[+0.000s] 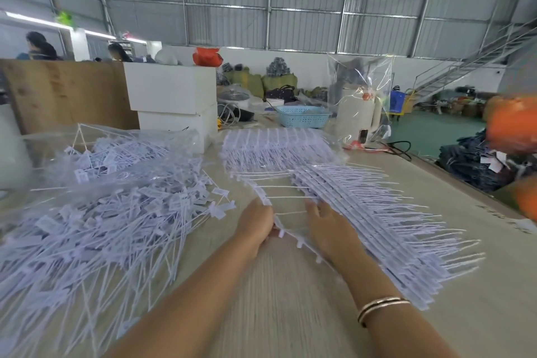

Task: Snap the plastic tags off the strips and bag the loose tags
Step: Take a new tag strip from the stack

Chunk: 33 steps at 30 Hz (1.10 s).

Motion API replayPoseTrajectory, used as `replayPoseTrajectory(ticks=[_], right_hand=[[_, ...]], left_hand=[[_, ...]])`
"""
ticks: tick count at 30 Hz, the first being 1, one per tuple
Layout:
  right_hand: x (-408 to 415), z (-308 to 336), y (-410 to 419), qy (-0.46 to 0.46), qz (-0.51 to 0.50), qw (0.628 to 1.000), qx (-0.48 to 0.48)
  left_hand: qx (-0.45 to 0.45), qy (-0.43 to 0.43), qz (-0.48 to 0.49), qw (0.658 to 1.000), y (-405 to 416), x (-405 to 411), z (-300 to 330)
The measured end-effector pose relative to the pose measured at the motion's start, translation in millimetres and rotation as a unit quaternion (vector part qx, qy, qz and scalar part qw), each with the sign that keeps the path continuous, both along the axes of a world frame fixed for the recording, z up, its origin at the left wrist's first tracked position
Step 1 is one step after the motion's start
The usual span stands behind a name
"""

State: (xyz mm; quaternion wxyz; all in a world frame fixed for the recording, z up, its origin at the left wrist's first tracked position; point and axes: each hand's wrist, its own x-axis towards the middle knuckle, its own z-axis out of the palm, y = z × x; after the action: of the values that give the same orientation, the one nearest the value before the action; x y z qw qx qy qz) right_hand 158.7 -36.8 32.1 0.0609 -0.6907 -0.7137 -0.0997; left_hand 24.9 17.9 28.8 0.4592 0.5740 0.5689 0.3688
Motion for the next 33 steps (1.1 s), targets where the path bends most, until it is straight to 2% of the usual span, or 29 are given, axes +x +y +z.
replayPoseTrajectory(ticks=[3, 6, 9, 10, 11, 14, 17, 19, 21, 24, 31, 33], right_hand=[[-5.7, -4.6, 1.7, -0.015, 0.075, 0.997, 0.022], [-6.2, -3.4, 1.0, 0.011, 0.063, 0.998, 0.000], [-2.7, 4.5, -3.8, 0.193, -0.011, 0.981, -0.028], [-2.2, 6.1, -4.4, 0.257, -0.037, 0.965, -0.038], [-1.5, 5.7, -3.7, 0.283, -0.038, 0.958, -0.038], [-8.1, 0.3, -3.5, 0.346, 0.027, 0.937, -0.041], [-16.4, -7.8, -4.9, 0.392, 0.067, 0.916, -0.059], [-18.1, -10.2, -5.0, 0.435, 0.061, 0.897, -0.052], [-17.0, -9.7, -4.2, 0.420, 0.052, 0.905, -0.044], [-6.4, -6.6, -4.7, 0.358, 0.040, 0.932, -0.035], [15.6, -7.6, -2.4, 0.356, -0.013, 0.934, -0.005], [16.4, -7.7, -3.1, 0.368, -0.015, 0.930, 0.007]], left_hand=[[0.059, 0.022, 0.042, 0.997, 5.2, -11.6, 6.0], [0.095, 0.054, 0.061, 0.992, 6.8, -17.2, 15.9], [0.099, 0.034, 0.083, 0.991, -1.5, -19.1, 7.4], [0.090, 0.025, 0.091, 0.991, -5.5, -19.7, 1.9], [0.076, 0.018, 0.099, 0.992, -9.2, -19.9, -3.2], [0.009, -0.065, 0.102, 0.993, -18.6, -17.0, -3.4], [-0.103, -0.208, 0.010, 0.973, -39.0, -11.0, 5.2], [-0.133, -0.223, -0.068, 0.963, -50.1, -7.1, 2.0], [-0.130, -0.216, -0.082, 0.964, -52.7, -9.0, -0.9], [-0.111, -0.196, -0.019, 0.974, -38.9, -26.1, 0.3], [0.001, -0.096, 0.050, 0.994, -20.2, -72.6, 22.2], [0.031, -0.104, 0.052, 0.993, -19.4, -80.0, 28.9]])
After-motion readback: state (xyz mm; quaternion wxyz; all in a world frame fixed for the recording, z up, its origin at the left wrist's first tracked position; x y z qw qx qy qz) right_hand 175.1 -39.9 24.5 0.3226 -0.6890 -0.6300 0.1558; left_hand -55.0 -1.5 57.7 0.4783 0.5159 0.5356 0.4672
